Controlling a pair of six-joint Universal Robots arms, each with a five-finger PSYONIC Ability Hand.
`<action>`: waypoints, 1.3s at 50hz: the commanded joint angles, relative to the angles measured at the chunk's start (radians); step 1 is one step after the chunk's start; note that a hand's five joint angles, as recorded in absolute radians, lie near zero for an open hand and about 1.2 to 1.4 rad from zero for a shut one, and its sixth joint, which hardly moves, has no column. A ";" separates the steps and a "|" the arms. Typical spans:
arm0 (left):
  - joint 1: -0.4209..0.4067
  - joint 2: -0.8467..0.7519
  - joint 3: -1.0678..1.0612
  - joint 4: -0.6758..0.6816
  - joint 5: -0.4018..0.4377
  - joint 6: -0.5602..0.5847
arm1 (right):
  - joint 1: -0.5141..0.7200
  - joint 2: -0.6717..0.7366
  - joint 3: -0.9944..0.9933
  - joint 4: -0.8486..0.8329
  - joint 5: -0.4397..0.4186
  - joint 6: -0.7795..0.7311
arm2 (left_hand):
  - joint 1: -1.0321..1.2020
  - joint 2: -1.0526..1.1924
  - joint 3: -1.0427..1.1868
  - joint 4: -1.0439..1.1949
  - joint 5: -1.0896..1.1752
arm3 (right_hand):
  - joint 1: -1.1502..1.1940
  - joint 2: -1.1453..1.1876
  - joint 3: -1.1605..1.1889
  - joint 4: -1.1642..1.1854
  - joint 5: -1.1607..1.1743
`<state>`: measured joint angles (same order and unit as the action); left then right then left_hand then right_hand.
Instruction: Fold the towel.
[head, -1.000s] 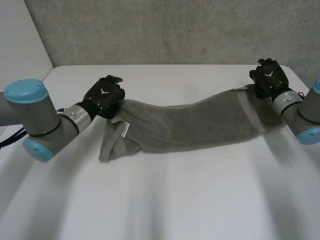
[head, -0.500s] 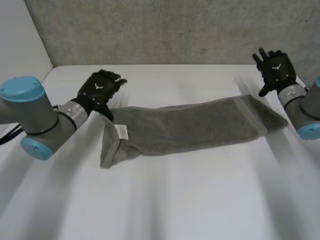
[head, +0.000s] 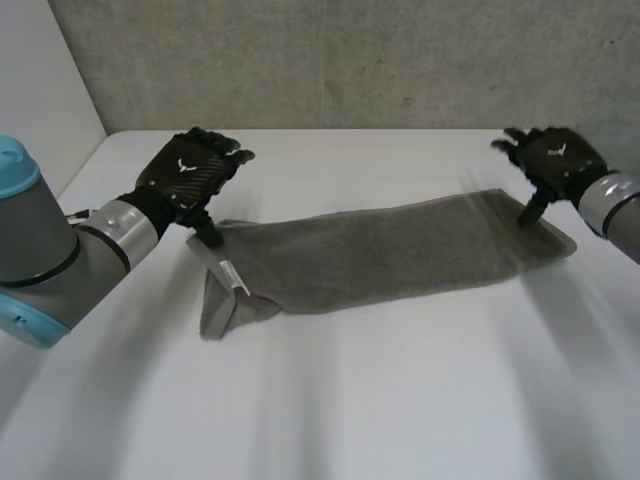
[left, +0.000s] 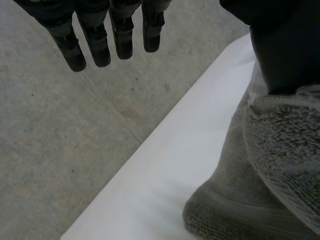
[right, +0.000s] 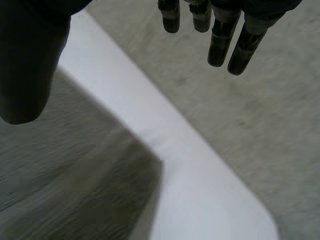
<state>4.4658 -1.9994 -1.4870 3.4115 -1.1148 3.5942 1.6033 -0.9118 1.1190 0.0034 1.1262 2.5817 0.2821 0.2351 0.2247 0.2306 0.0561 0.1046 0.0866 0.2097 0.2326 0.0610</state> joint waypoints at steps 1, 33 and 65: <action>0.033 -0.082 0.042 -0.032 0.000 0.003 | -0.036 -0.024 0.073 0.021 -0.057 -0.089 | -0.098 -0.051 -0.050 -0.056 -0.046 | 0.174 0.192 -0.035 -0.058 0.043; -0.056 0.041 -0.004 -0.133 -0.094 -0.069 | -0.112 0.182 0.027 -0.083 -0.123 -0.252 | -0.107 -0.060 -0.050 -0.056 -0.055 | 0.268 0.286 -0.035 -0.058 0.137; 0.015 -0.064 0.082 -0.020 -0.172 0.029 | -0.123 0.156 0.048 -0.077 -0.111 -0.247 | -0.110 -0.063 -0.050 -0.056 -0.056 | 0.400 0.418 -0.035 -0.058 0.269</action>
<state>4.5182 -2.1250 -1.3332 3.4122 -1.3150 3.7148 1.4842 -0.7564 1.1620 -0.0736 1.0163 2.3355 0.2821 0.2351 0.2247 0.2306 0.0561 0.4896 0.4865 0.2097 0.2325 0.3264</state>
